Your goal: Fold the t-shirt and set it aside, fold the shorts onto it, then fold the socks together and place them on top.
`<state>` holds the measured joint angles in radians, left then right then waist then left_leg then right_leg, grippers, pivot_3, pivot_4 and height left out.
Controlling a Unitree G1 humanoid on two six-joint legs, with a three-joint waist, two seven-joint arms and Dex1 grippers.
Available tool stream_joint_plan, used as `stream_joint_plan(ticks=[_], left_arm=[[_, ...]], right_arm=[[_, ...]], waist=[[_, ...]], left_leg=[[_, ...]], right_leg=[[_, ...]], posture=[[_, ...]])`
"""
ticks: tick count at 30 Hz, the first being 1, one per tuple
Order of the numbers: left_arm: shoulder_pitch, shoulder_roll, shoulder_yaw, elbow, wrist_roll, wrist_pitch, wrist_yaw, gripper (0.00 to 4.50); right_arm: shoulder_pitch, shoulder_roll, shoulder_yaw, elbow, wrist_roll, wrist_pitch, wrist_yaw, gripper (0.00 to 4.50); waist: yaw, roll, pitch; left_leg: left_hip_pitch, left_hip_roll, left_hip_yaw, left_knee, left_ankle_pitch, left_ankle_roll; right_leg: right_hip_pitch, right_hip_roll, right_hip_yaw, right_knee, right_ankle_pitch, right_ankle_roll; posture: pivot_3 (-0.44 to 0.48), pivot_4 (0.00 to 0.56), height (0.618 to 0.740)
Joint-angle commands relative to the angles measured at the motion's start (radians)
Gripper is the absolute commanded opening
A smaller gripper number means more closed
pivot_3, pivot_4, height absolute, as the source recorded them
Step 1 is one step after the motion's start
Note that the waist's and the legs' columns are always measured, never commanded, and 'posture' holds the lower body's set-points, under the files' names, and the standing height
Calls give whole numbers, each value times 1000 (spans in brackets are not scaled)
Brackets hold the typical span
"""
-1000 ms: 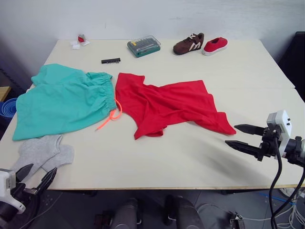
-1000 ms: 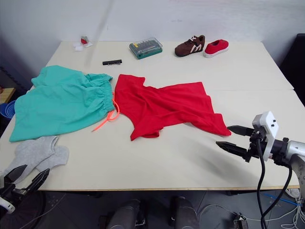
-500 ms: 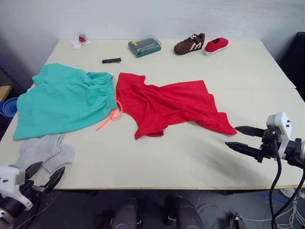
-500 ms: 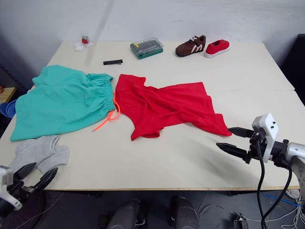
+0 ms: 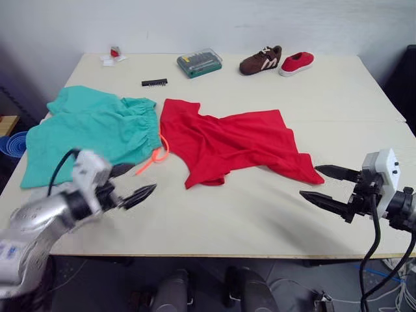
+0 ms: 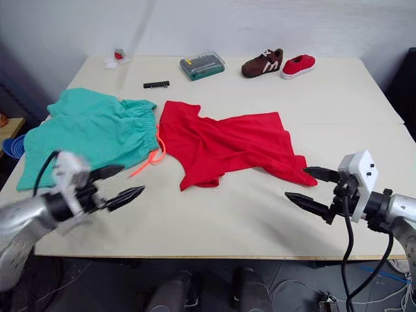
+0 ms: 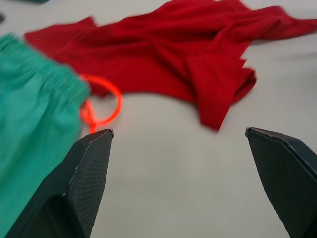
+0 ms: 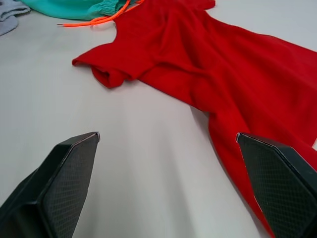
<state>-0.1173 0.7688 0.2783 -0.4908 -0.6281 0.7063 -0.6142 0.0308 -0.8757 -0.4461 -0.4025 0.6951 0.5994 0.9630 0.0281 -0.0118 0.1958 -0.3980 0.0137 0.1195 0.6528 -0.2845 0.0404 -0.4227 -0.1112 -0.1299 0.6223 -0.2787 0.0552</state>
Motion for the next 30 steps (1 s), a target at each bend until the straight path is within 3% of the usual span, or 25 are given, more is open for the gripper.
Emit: stream_joint_plan(ticks=[1, 6, 11, 16, 26, 30], left_arm=[[-214, -3, -188, 59, 50, 104, 20, 4482], [-527, -154, -404, 242, 126, 190, 41, 4482], [-673, -243, -551, 362, 206, 188, -13, 4482], [-740, -279, -678, 476, 322, 128, -53, 4482], [-769, -418, -741, 660, 513, 4, -24, 4482], [-759, -427, -741, 658, 541, 3, -51, 3559]], right_arm=[[7, 21, -19, -89, 18, 4, -57, 4500], [32, 63, -14, -158, 10, 15, -146, 4500], [51, 88, 2, -207, 0, 19, -211, 4500], [40, 111, 44, -258, 5, 28, -265, 4500], [83, 163, 70, -305, -4, 16, -339, 4500], [92, 178, 69, -316, 9, 19, -358, 4500]], waist=[[1, 0, 0], [0, -2, 1], [-5, -2, 1], [-3, -2, 1], [1, -3, 1], [-1, -3, 1]], left_leg=[[0, 0, 0, 0, 0, 0], [2, -1, 1, 0, 2, -1], [2, -1, 2, 0, 2, -2], [3, 0, 2, 0, 3, -4], [4, 0, 1, 1, 2, -2], [5, 0, 1, 1, 2, -1]], right_leg=[[0, 0, 0, 0, 0, 0], [2, 2, 1, -1, 0, 1], [2, 3, 1, 0, 0, 1], [2, 4, 2, 1, 0, 1], [4, 3, 2, -1, 0, 1], [5, 3, 2, 0, 0, 1]], posture=[[0, 150, 740], [0, 150, 740], [0, 150, 740], [0, 150, 740], [0, 150, 740], [0, 150, 740]])
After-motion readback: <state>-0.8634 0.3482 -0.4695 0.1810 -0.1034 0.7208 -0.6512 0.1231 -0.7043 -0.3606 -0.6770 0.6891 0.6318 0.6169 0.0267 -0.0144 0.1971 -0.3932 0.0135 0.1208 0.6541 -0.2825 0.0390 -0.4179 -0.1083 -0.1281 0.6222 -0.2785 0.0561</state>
